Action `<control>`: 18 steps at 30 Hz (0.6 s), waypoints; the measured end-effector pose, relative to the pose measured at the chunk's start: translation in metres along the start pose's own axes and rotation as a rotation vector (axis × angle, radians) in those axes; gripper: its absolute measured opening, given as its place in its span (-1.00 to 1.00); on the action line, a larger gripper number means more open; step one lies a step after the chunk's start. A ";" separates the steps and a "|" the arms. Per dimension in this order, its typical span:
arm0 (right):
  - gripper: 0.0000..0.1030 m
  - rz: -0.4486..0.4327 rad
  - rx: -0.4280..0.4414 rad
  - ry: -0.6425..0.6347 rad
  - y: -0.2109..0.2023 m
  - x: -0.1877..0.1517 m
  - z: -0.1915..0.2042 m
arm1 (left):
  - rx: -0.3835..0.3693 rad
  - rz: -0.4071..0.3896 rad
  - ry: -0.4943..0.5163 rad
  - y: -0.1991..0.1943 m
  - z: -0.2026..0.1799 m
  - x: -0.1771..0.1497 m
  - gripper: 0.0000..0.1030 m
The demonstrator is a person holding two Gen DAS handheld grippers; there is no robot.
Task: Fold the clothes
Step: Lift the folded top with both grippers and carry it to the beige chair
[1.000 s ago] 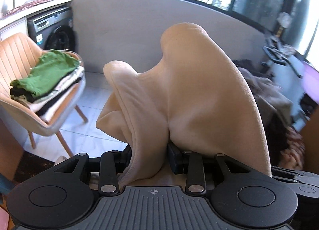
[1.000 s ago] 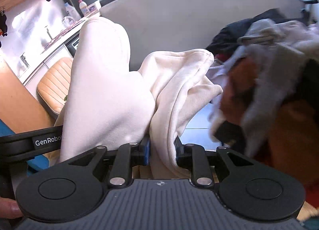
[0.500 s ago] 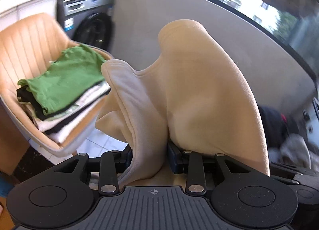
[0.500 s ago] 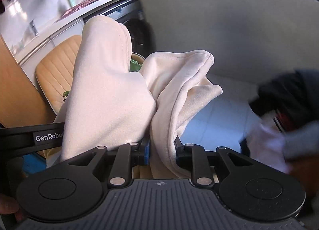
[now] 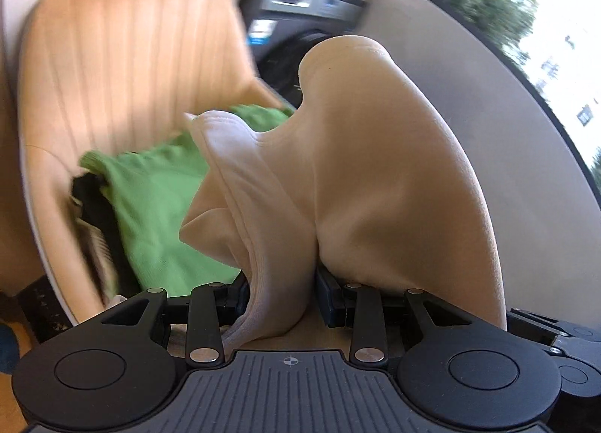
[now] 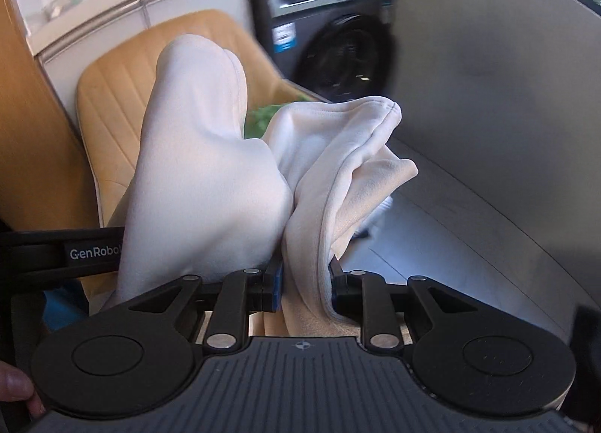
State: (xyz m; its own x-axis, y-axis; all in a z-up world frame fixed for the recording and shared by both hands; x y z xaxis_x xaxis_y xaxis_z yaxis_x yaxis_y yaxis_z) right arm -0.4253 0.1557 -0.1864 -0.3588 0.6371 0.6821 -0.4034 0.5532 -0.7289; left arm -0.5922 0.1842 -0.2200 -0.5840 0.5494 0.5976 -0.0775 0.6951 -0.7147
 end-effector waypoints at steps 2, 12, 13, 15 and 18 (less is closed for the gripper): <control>-0.53 0.009 0.029 -0.039 0.025 0.016 0.012 | 0.026 -0.008 -0.053 0.013 0.018 0.013 -0.41; -0.53 0.103 0.210 -0.191 0.151 0.077 0.024 | 0.228 -0.003 -0.213 0.091 0.059 0.058 -0.41; -0.53 0.107 0.229 -0.208 0.164 0.082 0.022 | 0.247 -0.007 -0.228 0.100 0.060 0.061 -0.41; -0.53 0.112 0.265 -0.244 0.189 0.093 0.019 | 0.286 -0.013 -0.250 0.119 0.062 0.064 -0.41; -0.54 0.077 0.301 -0.337 0.223 0.095 0.015 | 0.342 -0.013 -0.254 0.154 0.070 0.060 -0.38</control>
Point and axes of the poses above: each gripper's, at about its wrist camera, not at the fingertips, and y roughly the way its jaws point, z to its left, x to its top, the point moved 2 cm from there along y, roughly the way its jaws point, and after that the axes turned 7 degrees about -z, right-handed, at the moved point
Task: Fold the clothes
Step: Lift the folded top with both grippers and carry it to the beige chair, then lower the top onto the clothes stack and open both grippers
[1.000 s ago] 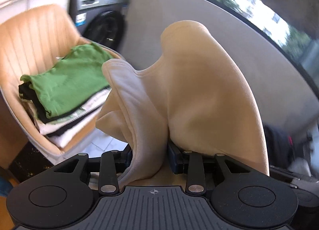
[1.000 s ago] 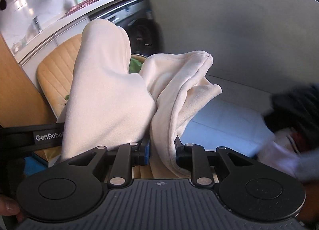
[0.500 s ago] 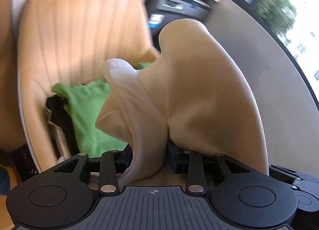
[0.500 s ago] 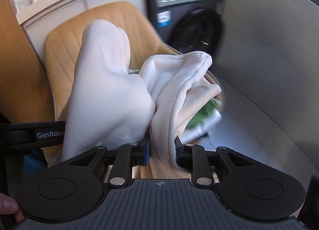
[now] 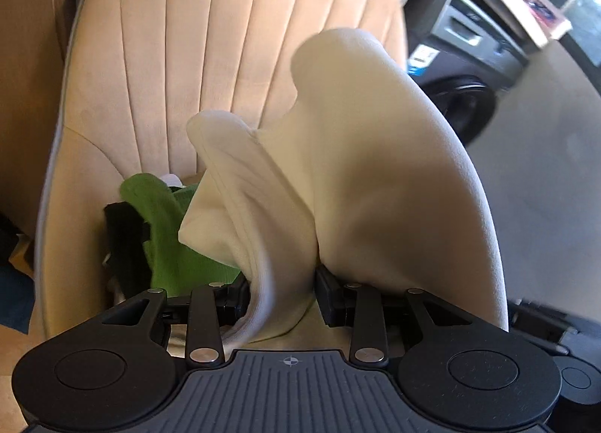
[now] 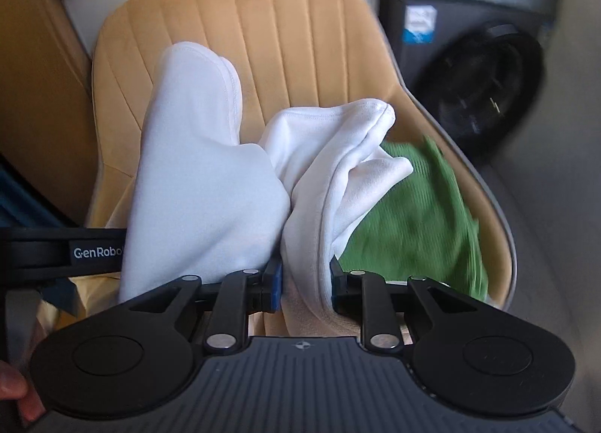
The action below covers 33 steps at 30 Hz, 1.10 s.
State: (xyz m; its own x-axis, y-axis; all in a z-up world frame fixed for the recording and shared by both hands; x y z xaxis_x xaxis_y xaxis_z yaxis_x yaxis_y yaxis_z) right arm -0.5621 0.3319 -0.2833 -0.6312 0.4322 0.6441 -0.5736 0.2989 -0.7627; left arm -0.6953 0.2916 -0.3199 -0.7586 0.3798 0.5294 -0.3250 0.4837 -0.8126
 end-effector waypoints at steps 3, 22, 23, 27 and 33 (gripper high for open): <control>-0.53 0.002 0.014 -0.086 0.042 -0.012 -0.011 | 0.094 0.012 0.041 0.038 -0.004 -0.013 -0.32; -0.51 0.058 0.097 -0.041 0.062 -0.007 -0.074 | 0.050 -0.011 0.017 -0.017 0.044 -0.025 -0.51; -0.51 0.053 0.077 -0.032 0.057 -0.003 -0.081 | 0.062 -0.017 0.002 -0.023 0.050 -0.027 -0.52; -0.52 0.054 0.004 0.012 0.046 0.004 -0.111 | 0.125 -0.049 -0.017 -0.043 0.069 -0.035 -0.73; -0.52 0.097 -0.056 0.037 0.051 0.005 -0.118 | 0.172 -0.034 0.033 -0.025 0.077 -0.040 -0.72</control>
Point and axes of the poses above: each gripper's, at about its wrist camera, not at the fingertips, and y roughly the way its jaws point, z to its left, x to its top, the point moved 2 cm from there along y, roughly the way its jaws point, and after that the axes turned 7 degrees about -z, right-handed, at the moved point
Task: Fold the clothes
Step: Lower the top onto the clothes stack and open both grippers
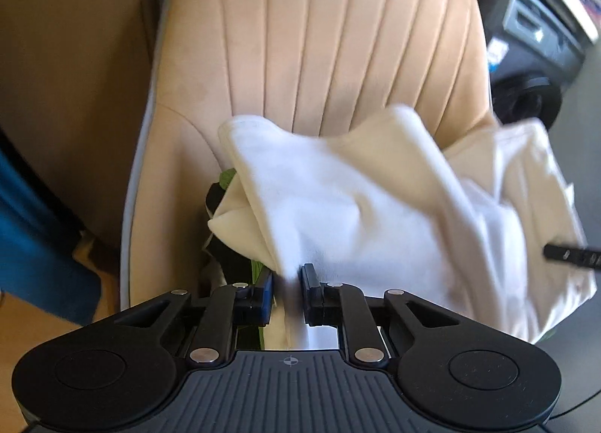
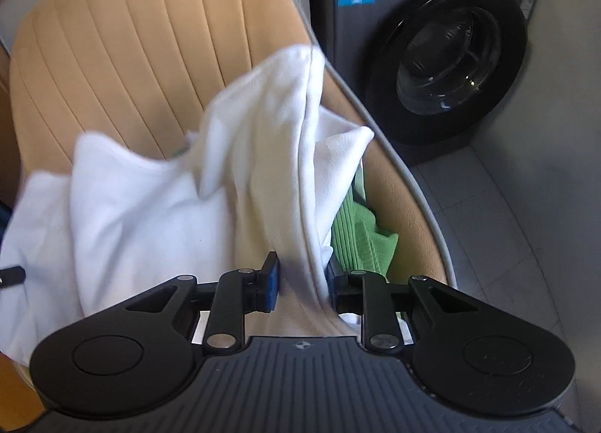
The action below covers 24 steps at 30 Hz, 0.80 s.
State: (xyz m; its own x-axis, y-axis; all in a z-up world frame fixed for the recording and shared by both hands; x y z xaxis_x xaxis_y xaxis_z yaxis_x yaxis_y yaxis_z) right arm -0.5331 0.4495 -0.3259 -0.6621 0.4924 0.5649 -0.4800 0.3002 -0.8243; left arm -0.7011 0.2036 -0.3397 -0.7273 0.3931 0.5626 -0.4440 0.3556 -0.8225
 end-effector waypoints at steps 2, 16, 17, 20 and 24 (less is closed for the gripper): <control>-0.52 0.003 -0.024 -0.013 0.005 0.000 0.004 | 0.010 -0.007 0.011 0.004 -0.003 0.000 -0.71; 0.09 -0.015 0.007 0.019 -0.014 -0.020 -0.026 | -0.187 0.105 -0.090 0.000 0.004 -0.028 0.28; 0.09 -0.010 0.006 0.004 -0.013 -0.023 -0.025 | -0.186 0.103 -0.080 0.000 0.002 -0.027 0.18; 0.13 -0.003 0.001 -0.028 -0.002 -0.024 -0.020 | -0.161 0.101 -0.025 -0.002 -0.001 -0.022 -0.38; -0.78 -0.002 0.001 -0.001 -0.006 -0.012 -0.022 | -0.157 0.073 -0.004 -0.020 0.004 -0.017 -0.68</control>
Point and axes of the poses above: each gripper's, at about its wrist camera, not at the fingertips, and y roughly the way its jaws point, z to its left, x to its top, the point moved 2 cm from there along y, roughly the way its jaws point, and after that the axes turned 7 degrees about -z, right-handed, at the moved point
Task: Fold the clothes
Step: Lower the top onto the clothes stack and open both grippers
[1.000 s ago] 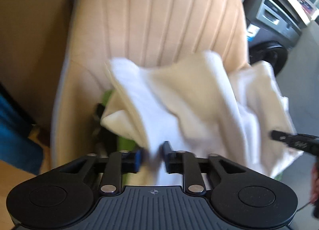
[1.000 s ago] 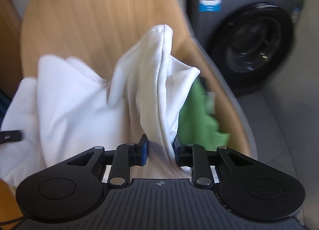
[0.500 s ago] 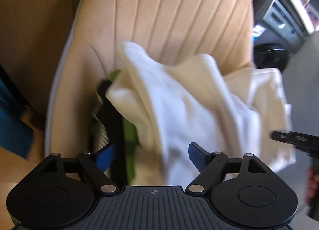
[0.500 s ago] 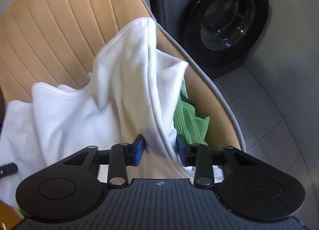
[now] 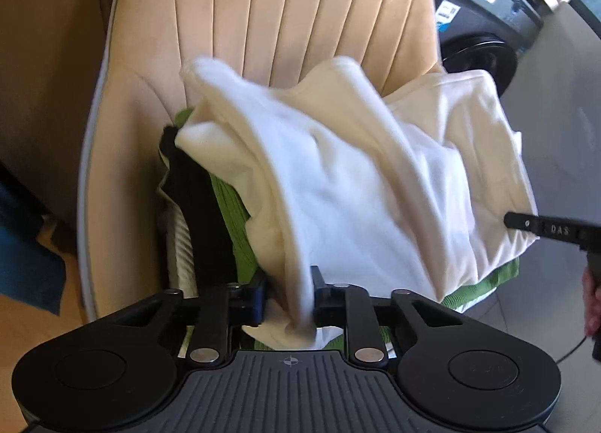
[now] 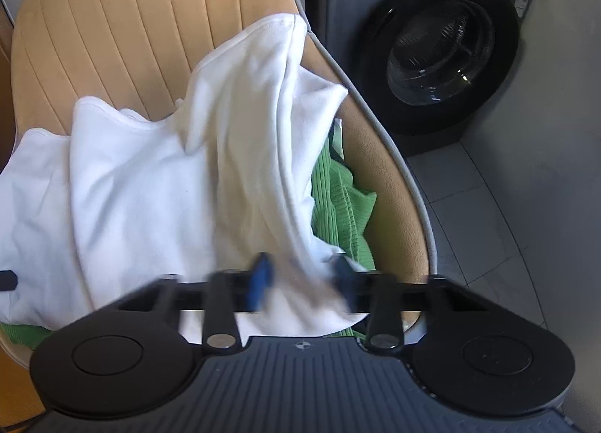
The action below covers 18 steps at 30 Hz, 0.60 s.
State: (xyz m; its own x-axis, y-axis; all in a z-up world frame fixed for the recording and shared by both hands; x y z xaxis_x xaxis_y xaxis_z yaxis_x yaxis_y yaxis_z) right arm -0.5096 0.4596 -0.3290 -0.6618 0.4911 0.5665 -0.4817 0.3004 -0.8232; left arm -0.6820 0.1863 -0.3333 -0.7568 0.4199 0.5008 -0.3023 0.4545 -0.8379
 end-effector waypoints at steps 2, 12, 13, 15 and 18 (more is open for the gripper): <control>-0.81 -0.023 0.007 0.023 -0.012 0.006 -0.007 | 0.018 -0.019 -0.035 -0.013 0.009 -0.003 -0.70; -0.71 0.058 -0.077 0.102 0.014 -0.003 -0.024 | 0.061 0.082 -0.224 0.005 0.033 -0.024 0.04; -0.58 0.058 -0.081 0.116 0.011 -0.002 -0.024 | 0.060 0.075 -0.223 -0.002 0.034 -0.023 -0.01; -0.45 0.048 -0.076 0.134 -0.003 0.000 -0.026 | 0.000 0.047 -0.213 -0.018 0.035 -0.021 -0.27; -0.42 -0.013 -0.070 0.101 -0.038 0.009 -0.018 | -0.040 0.014 -0.150 -0.045 0.028 -0.014 -0.54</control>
State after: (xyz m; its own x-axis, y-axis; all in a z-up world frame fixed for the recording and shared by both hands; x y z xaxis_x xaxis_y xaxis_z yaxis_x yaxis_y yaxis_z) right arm -0.4868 0.4678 -0.2934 -0.5933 0.5654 0.5730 -0.4459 0.3618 -0.8187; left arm -0.6736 0.1381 -0.3090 -0.8397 0.3062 0.4485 -0.2698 0.4815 -0.8339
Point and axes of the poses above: each gripper's, at about its wrist camera, not at the fingertips, and y roughly the way its jaws point, z to its left, x to its top, the point moved 2 cm from there along y, roughly the way its jaws point, and after that the axes turned 7 degrees about -z, right-handed, at the moved point
